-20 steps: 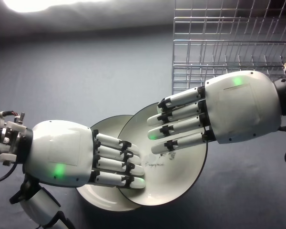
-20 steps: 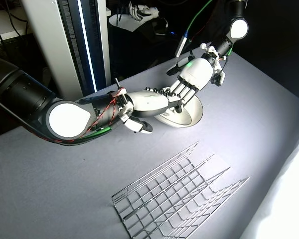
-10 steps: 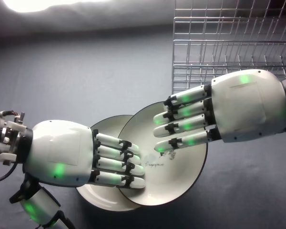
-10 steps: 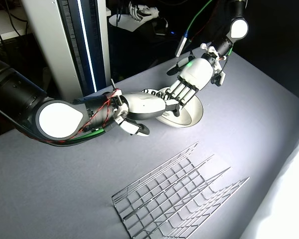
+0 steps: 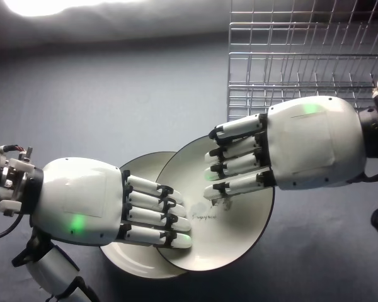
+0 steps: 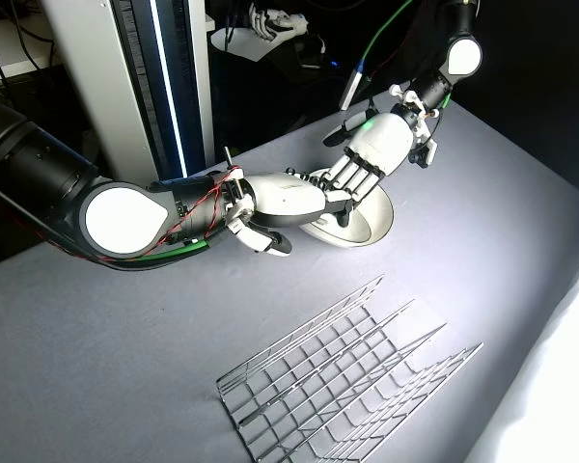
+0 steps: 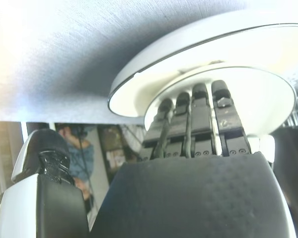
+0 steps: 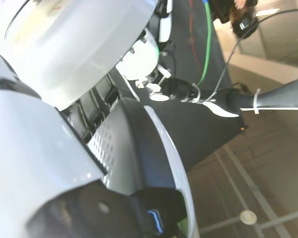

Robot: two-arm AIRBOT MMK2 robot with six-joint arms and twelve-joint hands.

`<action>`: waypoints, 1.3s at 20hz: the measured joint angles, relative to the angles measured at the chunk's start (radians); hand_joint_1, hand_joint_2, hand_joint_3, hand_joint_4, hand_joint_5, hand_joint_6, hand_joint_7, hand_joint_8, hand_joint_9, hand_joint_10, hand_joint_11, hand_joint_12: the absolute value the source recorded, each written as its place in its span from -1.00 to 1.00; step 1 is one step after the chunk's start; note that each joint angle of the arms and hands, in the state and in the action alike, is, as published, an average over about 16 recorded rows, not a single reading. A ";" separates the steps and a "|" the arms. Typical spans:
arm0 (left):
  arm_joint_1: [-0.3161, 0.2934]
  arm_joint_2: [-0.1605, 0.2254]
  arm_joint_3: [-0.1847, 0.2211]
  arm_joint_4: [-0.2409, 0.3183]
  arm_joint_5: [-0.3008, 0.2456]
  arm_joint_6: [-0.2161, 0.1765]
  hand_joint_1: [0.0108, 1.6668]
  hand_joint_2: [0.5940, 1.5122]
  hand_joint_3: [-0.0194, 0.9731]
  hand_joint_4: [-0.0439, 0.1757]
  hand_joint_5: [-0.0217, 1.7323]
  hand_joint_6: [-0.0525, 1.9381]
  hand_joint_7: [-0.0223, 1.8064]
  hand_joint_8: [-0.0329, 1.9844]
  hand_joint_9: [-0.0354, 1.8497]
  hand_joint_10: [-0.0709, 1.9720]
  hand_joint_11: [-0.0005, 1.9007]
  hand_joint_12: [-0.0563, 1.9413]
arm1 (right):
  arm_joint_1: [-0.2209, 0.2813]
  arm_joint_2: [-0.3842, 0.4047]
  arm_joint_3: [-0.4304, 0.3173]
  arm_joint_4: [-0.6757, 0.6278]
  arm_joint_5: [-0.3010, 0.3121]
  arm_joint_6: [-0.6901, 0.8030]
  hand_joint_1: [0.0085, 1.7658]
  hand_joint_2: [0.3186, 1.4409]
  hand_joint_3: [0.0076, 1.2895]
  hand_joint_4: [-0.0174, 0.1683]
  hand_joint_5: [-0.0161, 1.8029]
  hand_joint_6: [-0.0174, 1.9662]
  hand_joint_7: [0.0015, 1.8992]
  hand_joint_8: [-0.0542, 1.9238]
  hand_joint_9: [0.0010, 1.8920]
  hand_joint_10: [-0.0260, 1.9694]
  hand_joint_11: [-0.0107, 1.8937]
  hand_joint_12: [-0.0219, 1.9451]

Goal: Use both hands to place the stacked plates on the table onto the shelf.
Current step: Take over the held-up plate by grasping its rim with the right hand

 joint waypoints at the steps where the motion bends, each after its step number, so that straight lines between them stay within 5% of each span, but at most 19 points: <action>1: 0.000 0.000 0.001 0.000 -0.001 0.000 -1.00 0.01 -0.92 -0.65 -0.98 -0.98 -0.97 -0.99 -0.89 -0.94 -0.97 -0.84 | 0.000 -0.002 -0.004 0.005 -0.008 0.000 0.49 0.38 -0.99 -0.76 -0.58 -0.96 -0.57 -0.92 -0.58 -0.88 -0.95 0.32; 17: 0.000 -0.006 0.015 -0.001 -0.008 0.000 -1.00 0.03 -0.92 -0.65 -0.97 -0.98 -0.97 -0.99 -0.88 -0.94 -0.97 -0.81 | -0.001 -0.040 -0.052 0.068 -0.099 -0.008 0.50 0.39 -0.99 -0.77 -0.31 -0.93 -0.30 -0.90 -0.37 -0.78 -0.88 0.48; 26: -0.001 -0.007 0.020 -0.007 -0.011 -0.001 -1.00 0.03 -0.92 -0.65 -0.97 -0.98 -0.97 -0.99 -0.88 -0.95 -0.97 -0.77 | -0.002 -0.043 -0.065 0.105 -0.108 -0.016 0.50 0.28 -0.99 -0.86 -0.16 -0.76 -0.15 -0.68 -0.18 -0.30 -0.49 0.38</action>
